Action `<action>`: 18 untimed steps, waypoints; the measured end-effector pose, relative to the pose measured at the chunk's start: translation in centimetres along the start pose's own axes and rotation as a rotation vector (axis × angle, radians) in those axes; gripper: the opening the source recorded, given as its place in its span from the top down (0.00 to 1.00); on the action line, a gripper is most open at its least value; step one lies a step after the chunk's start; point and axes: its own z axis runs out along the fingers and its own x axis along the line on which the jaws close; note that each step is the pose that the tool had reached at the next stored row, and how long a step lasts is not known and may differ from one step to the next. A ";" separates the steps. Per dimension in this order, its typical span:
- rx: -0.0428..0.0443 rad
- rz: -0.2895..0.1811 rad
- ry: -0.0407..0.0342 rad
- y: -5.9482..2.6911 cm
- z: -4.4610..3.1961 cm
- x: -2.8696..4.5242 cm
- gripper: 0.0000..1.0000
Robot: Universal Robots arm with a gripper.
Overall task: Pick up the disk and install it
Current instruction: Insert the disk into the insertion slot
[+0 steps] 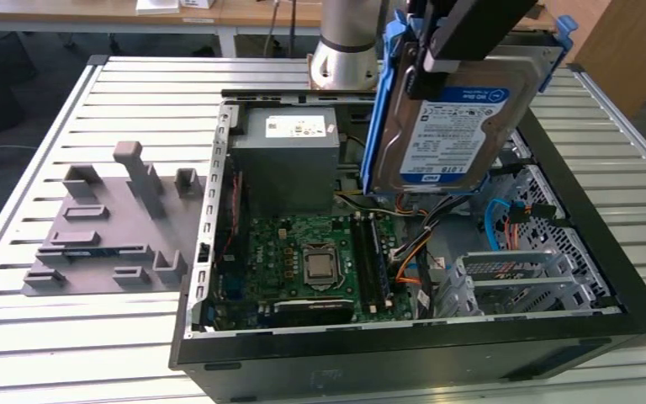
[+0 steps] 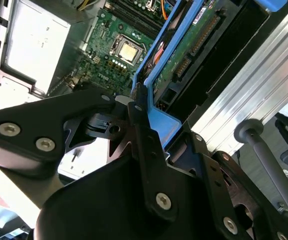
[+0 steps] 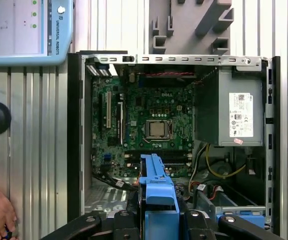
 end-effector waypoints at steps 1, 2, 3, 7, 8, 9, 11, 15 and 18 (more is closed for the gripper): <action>0.0000 0.000 0.0000 -0.01 0.02 0.18 0.64; 0.0000 0.001 0.0000 -0.03 0.05 0.31 0.64; 0.0000 0.001 0.0000 -0.06 0.09 0.42 0.64; 0.0001 0.003 -0.0001 -0.20 0.30 0.94 0.64; 0.0000 0.004 0.0001 -0.22 0.35 1.10 0.64; 0.0001 0.004 0.0000 -0.25 0.41 1.27 0.64; 0.0001 0.005 -0.0001 -1.09 0.76 1.90 0.64; 0.0001 0.005 -0.0001 -1.92 1.05 1.98 0.64; 0.0001 0.006 0.0002 -2.11 1.26 2.16 0.64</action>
